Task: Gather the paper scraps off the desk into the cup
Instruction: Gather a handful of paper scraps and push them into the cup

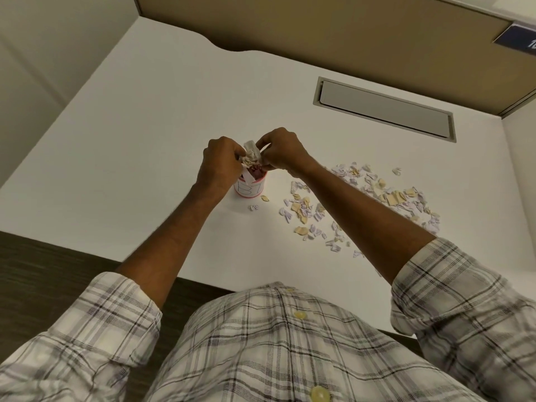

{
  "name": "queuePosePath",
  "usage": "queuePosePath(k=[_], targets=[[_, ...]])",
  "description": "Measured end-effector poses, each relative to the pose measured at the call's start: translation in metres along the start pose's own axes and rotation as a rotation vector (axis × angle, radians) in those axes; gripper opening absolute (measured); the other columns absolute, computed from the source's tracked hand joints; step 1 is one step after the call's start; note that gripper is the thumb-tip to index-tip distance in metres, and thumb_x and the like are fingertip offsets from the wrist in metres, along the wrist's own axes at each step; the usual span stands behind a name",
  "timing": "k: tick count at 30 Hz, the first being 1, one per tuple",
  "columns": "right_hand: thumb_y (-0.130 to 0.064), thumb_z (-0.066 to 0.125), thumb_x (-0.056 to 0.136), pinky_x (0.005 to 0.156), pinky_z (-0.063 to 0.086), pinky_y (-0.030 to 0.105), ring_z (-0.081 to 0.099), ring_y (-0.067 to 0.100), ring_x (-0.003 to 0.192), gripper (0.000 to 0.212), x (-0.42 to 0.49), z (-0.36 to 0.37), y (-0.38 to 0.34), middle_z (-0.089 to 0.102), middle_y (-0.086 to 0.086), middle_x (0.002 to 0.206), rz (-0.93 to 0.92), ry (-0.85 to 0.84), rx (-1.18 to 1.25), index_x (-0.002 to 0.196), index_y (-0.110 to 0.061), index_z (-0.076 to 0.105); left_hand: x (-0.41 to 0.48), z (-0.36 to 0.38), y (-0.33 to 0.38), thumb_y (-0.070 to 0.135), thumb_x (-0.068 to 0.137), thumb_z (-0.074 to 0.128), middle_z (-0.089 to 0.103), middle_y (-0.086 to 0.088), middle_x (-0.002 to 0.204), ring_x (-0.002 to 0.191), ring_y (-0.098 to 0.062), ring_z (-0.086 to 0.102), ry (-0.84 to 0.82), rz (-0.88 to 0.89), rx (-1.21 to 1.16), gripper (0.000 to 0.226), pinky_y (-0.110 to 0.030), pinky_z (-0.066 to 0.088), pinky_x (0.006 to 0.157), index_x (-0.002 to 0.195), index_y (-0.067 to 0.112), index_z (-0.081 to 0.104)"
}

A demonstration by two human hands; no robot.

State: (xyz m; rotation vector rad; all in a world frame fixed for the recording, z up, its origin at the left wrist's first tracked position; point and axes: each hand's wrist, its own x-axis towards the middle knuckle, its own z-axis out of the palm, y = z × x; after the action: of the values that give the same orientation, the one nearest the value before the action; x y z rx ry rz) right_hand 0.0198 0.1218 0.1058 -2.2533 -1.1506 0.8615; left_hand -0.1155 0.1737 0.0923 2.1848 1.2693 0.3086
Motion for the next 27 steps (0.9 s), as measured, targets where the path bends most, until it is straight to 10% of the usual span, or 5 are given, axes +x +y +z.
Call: queuePosePath(k=[20, 27], targets=[[-0.016, 0.075, 0.089, 0.073, 0.059, 0.032, 0.069, 0.017, 0.08, 0.007, -0.012, 0.007, 0.059, 0.074, 0.002, 0.091, -0.117, 0.214, -0.112, 0.093, -0.012, 0.072, 0.001, 0.016, -0.017, 0.024, 0.084, 0.072, 0.073, -0.007, 0.101, 0.089, -0.018, 0.069, 0.074, 0.114, -0.027, 0.022, -0.021, 0.049, 0.074, 0.101, 0.01, 0.077], [-0.028, 0.068, 0.095, 0.104, 0.051, 0.044, 0.054, 0.028, 0.129, 0.047, -0.038, 0.057, 0.127, 0.052, 0.01, 0.147, -0.356, -0.122, -0.437, 0.139, -0.019, 0.055, -0.022, 0.034, -0.046, 0.023, 0.097, 0.049, 0.065, 0.0, 0.112, 0.106, -0.013, 0.06, 0.259, 0.252, -0.152, 0.025, -0.022, 0.05, 0.091, 0.114, 0.016, 0.066]])
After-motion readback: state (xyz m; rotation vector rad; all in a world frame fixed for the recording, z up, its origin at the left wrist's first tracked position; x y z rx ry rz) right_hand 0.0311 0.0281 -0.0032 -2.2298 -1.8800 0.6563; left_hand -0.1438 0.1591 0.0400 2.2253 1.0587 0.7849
